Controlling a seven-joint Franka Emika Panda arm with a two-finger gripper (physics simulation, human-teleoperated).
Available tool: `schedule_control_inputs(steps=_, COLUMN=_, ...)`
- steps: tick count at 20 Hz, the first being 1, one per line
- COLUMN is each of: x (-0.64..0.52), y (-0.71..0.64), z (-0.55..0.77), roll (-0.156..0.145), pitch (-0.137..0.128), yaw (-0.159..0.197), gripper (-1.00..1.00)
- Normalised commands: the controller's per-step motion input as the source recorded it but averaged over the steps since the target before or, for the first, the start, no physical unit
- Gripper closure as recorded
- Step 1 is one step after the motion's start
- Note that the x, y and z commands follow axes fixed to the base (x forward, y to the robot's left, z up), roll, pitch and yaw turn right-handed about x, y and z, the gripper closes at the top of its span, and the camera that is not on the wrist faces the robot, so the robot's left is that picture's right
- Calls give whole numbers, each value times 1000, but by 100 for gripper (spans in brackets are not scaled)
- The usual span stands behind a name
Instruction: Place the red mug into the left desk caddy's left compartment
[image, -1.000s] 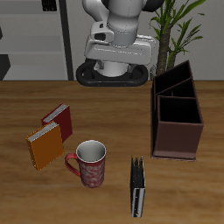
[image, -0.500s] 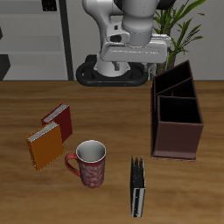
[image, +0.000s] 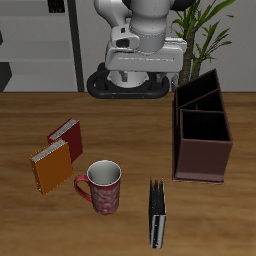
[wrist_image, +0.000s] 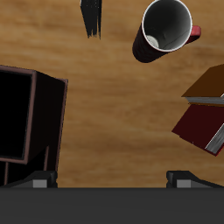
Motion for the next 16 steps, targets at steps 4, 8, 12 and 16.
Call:
schedule_control_inputs(steps=4, x=341, y=-440, z=330, roll=-114, pitch=-51, yaw=-53, gripper=-100)
schedule_control_inputs(steps=8, x=188, y=-167, z=144, roll=-64, pitch=-21, yaw=-43, gripper=-100)
schedule_control_inputs(steps=12, x=404, y=-271, z=121, roll=-62, pitch=-20, yaw=-82, gripper=-100)
schedule_control_inputs(steps=16, x=253, y=-86, z=18, roll=-32, pitch=-3, yaw=-51, gripper=-100)
